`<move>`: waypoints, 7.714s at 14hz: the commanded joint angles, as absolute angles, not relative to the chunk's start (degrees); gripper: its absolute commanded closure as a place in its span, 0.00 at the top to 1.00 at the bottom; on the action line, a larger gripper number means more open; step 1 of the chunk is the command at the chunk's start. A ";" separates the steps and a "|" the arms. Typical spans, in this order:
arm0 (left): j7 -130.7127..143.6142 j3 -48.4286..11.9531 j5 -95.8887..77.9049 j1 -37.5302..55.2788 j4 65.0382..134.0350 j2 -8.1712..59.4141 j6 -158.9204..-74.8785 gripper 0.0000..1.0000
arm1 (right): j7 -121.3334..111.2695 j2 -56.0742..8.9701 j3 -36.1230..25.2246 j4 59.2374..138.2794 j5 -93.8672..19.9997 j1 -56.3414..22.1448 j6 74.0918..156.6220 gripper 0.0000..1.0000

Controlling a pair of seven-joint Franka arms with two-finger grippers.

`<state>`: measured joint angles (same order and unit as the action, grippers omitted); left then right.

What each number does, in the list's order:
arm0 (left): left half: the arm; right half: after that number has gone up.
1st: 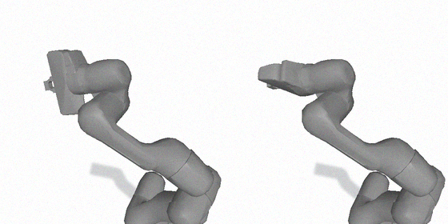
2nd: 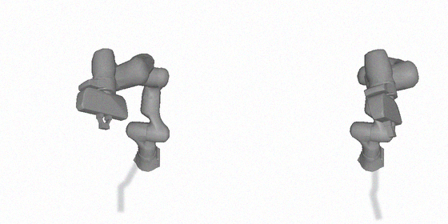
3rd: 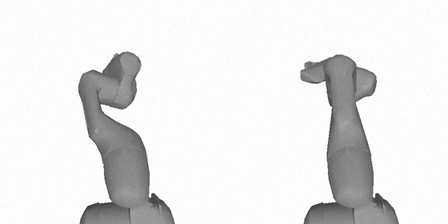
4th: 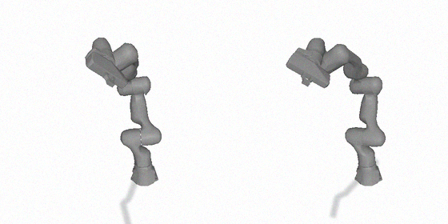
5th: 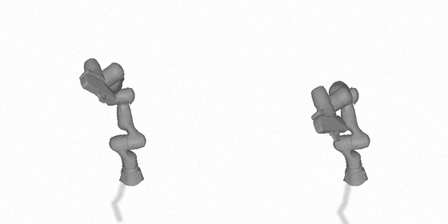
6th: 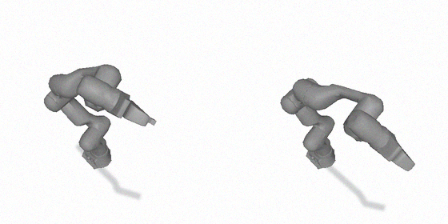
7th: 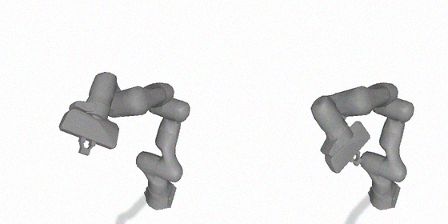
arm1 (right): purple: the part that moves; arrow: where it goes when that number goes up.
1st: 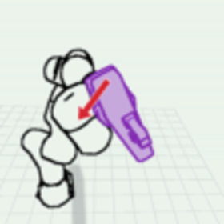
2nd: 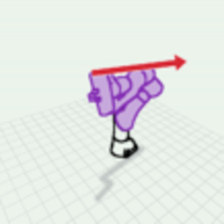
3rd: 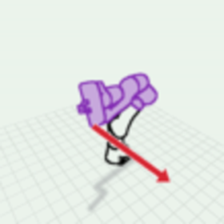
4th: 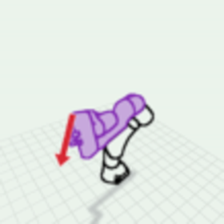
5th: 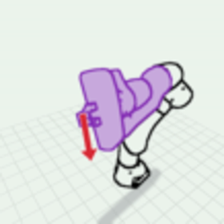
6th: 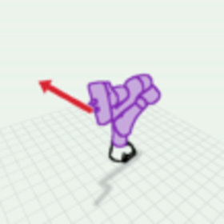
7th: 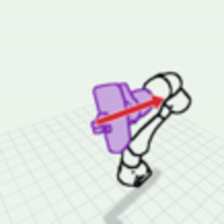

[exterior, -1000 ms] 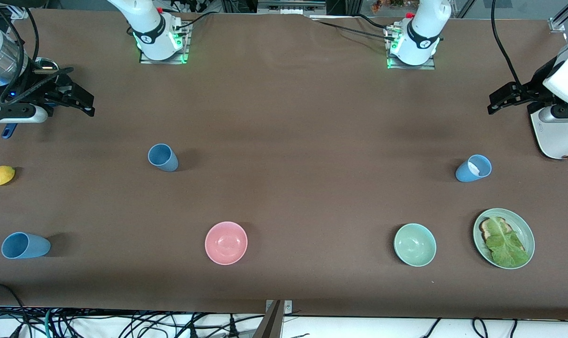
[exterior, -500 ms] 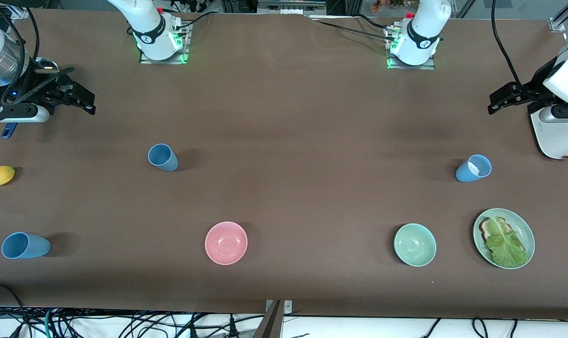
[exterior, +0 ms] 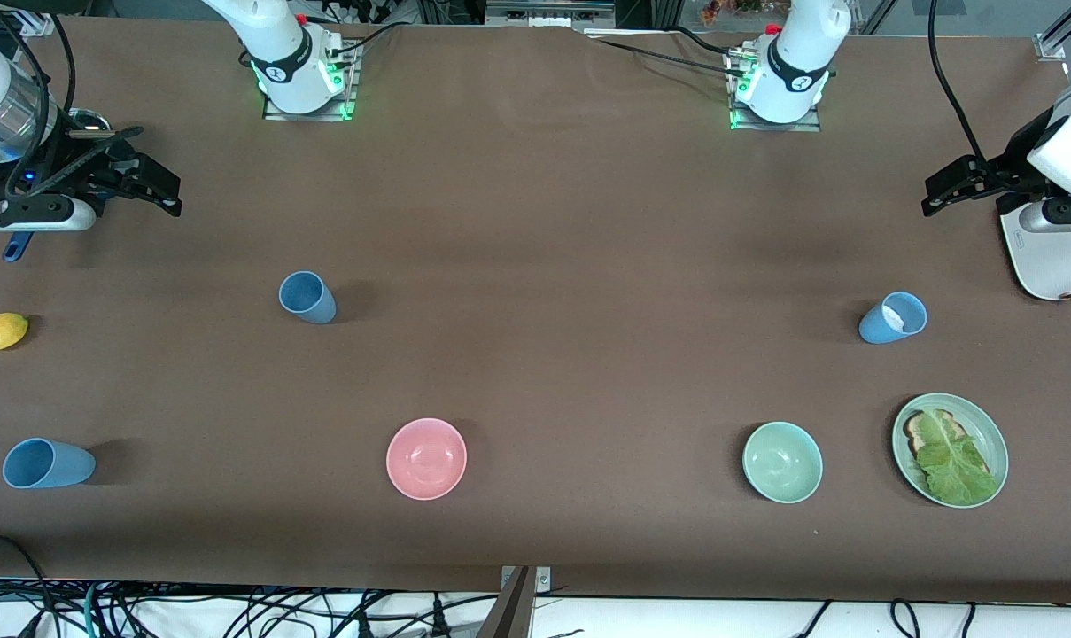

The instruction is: Stack blue cups with both arms

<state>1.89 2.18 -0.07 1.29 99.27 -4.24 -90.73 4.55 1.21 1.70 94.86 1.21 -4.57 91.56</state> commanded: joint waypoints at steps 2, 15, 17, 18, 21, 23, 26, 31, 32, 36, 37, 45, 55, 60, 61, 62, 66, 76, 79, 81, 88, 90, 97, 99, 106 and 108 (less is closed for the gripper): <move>1.15 2.20 1.32 -0.43 94.93 -0.63 -89.83 1.00 | 5.10 0.26 1.84 93.34 2.02 -4.57 90.44 1.00; -14.94 2.11 4.30 -13.44 106.49 11.60 -110.35 1.00 | 4.92 -0.35 1.85 93.52 2.02 -4.57 90.62 1.00; -18.17 2.11 4.39 -14.84 110.98 12.04 -118.17 1.00 | 4.92 -0.35 1.85 93.52 2.02 -4.57 90.62 1.00; -19.41 2.11 4.39 -15.46 112.83 12.39 -122.04 1.00 | 4.92 -0.26 1.85 93.52 2.02 -4.57 90.62 1.00; -19.51 2.11 4.22 -15.56 116.62 16.34 -131.36 1.00 | 4.92 -0.53 1.85 93.52 2.02 -4.57 90.62 1.00; -19.51 2.02 3.52 -15.56 117.25 19.15 -133.68 1.00 | 4.92 -0.53 1.85 93.52 2.02 -4.57 90.70 1.00; -19.25 2.02 1.77 -15.56 117.16 21.79 -134.03 0.97 | 4.92 -0.53 1.85 93.52 2.02 -4.57 90.70 1.00; -19.16 1.85 0.09 -15.56 116.54 23.38 -134.65 0.06 | 4.83 -0.53 1.85 93.52 2.02 -4.57 90.70 1.00; -19.51 1.76 0.09 -15.47 116.46 23.38 -134.47 0.00 | 4.83 -0.53 1.85 93.52 2.02 -4.48 90.62 1.00; -19.60 1.76 0.09 -15.21 116.37 23.38 -134.12 0.00 | 4.83 -0.61 1.85 93.52 1.93 -4.57 90.62 1.00; -19.51 1.76 0.09 -15.12 116.37 23.29 -134.03 0.00 | 4.83 -0.62 1.85 93.52 1.93 -4.57 90.62 1.00; -16.80 -3.68 -0.44 -14.77 102.32 21.97 -110.24 0.00 | 4.83 -0.62 1.85 93.69 2.02 -4.57 90.79 1.00; 29.22 -27.33 -6.68 -6.80 96.95 25.83 -110.46 0.00 | 4.83 -0.97 1.85 93.69 2.02 -4.57 90.79 1.00; 53.40 -27.07 -6.16 9.55 94.93 35.40 -128.89 0.00 | 4.75 -0.97 1.85 93.69 2.02 -4.57 90.70 1.00; 56.83 -26.46 -5.98 12.63 93.09 37.94 -132.15 0.00 | 4.75 -0.97 1.85 93.69 2.02 -4.57 90.70 1.00; 59.65 -24.89 -5.19 15.27 91.25 39.88 -133.06 0.00 | 4.75 -0.97 1.85 93.69 2.02 -4.57 90.70 1.00; 63.54 -18.11 -3.87 25.38 88.77 42.01 -133.15 0.00 | 4.75 -0.97 1.85 93.69 2.02 -4.57 90.70 1.00; 65.57 -17.93 -3.34 25.14 88.77 36.67 -124.92 1.00 | 4.83 -1.05 1.93 93.78 2.20 -4.66 90.27 1.00; 65.04 -18.02 -3.43 22.68 87.98 32.27 -116.40 1.00 | 4.83 -1.49 2.02 95.27 1.76 -4.66 92.19 1.00; 64.86 -17.84 -3.17 21.28 84.92 31.03 -108.76 1.00 | 4.83 -1.84 2.02 97.98 1.41 -4.66 95.78 1.00; 36.96 -17.84 0.26 5.92 77.78 28.05 -90.80 1.00 | 4.57 -3.86 2.20 110.91 1.67 -4.75 112.04 1.00; 27.64 -17.67 0.35 0.90 77.70 26.29 -88.43 1.00 | 4.39 -5.62 2.20 113.28 1.93 -4.75 115.30 1.00; 3.72 -17.49 1.14 -10.28 77.61 19.78 -82.27 1.00 | 4.39 -11.59 2.20 117.95 1.85 -4.66 125.41 0.95; -0.95 -16.61 1.14 -11.16 77.61 19.34 -80.34 1.00 | 4.39 -13.70 2.20 118.04 1.76 -4.66 127.26 0.92; -9.41 -0.98 -0.09 -3.17 84.79 8.19 -83.30 1.00 | 4.48 -14.41 2.20 123.66 1.49 -4.66 134.21 0.75; -8.97 -0.18 -0.09 -3.08 90.24 3.01 -89.09 1.00 | 5.01 -14.41 2.20 123.84 1.41 -4.66 134.03 0.56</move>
<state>-8.17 -1.81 0.00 -4.13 81.69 10.28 -83.42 4.48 -15.49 2.06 122.57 1.21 -4.72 133.11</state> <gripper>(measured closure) 0.000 0.286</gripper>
